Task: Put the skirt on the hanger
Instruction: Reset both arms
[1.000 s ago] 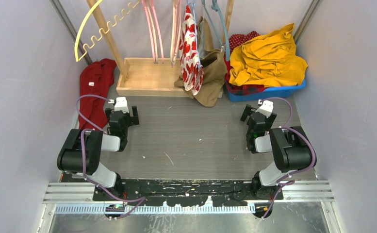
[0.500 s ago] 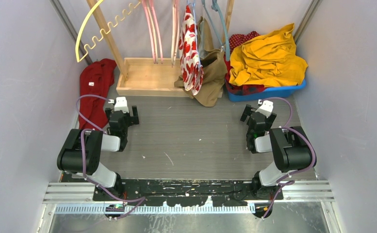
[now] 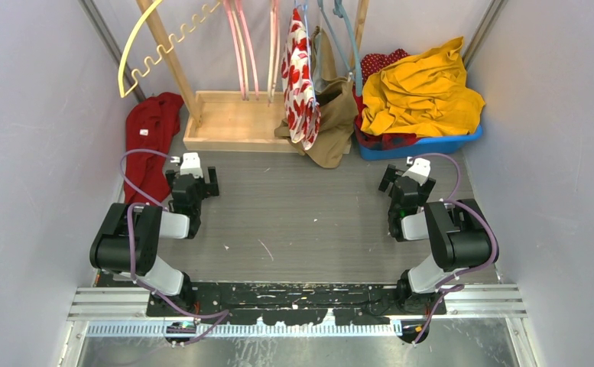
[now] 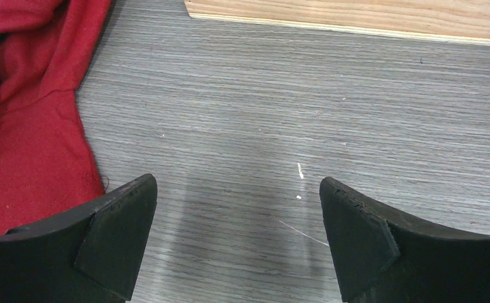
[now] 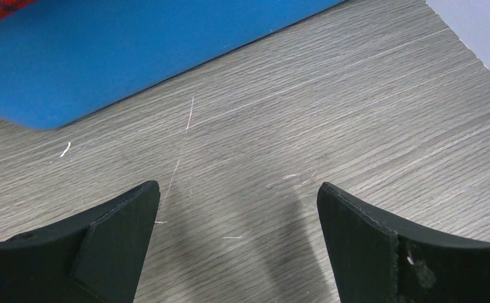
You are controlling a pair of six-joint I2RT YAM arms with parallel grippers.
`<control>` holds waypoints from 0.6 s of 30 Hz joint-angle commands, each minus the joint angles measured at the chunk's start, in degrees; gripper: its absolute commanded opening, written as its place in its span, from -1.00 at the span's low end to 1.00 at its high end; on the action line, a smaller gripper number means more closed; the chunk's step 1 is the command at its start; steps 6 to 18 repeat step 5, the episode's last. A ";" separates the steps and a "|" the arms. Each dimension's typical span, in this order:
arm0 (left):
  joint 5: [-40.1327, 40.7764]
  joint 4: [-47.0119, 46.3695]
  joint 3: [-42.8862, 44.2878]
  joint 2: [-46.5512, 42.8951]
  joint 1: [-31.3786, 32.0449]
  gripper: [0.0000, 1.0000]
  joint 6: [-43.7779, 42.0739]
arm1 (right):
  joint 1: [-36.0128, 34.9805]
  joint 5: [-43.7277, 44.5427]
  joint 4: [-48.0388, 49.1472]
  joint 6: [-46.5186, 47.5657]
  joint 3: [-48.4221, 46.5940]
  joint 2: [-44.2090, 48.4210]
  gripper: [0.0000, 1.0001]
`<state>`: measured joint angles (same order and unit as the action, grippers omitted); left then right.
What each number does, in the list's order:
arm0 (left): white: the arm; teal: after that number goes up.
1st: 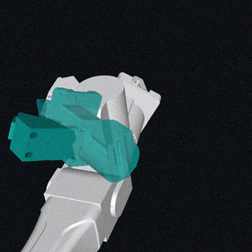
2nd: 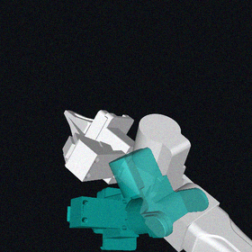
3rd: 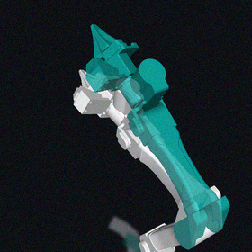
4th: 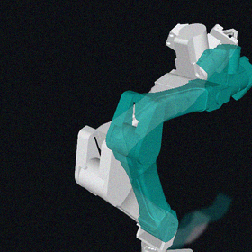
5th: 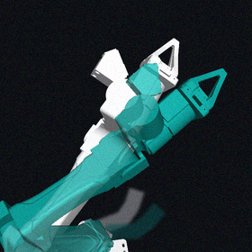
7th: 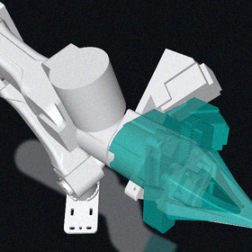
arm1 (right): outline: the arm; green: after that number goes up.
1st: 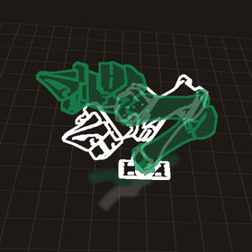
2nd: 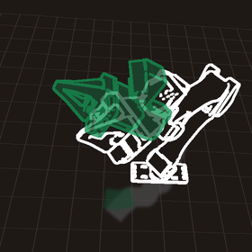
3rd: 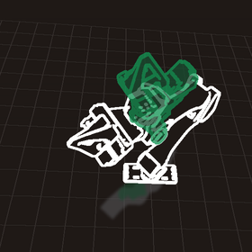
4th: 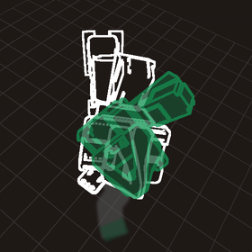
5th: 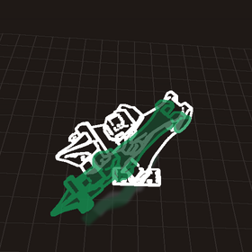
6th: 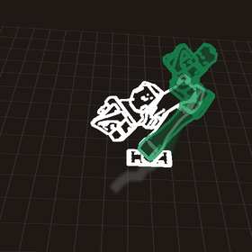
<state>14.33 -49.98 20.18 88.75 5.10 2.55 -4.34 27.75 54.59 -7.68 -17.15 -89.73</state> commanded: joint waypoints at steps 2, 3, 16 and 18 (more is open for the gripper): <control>0.00 -4.55 -0.32 -0.25 -0.45 0.99 0.17 | 0.21 -0.18 1.99 -0.15 -1.54 0.77 0.99; 0.00 -4.54 -0.35 -0.25 -0.43 0.99 0.13 | 0.38 -0.70 1.52 -0.15 -1.90 0.59 0.99; 0.00 -4.53 -0.32 -0.29 -0.44 0.99 0.16 | 0.78 -1.55 1.13 -0.42 -1.75 0.99 0.99; 0.00 -4.53 -0.32 -0.29 -0.44 0.99 0.16 | 0.78 -1.55 1.13 -0.42 -1.75 0.99 0.99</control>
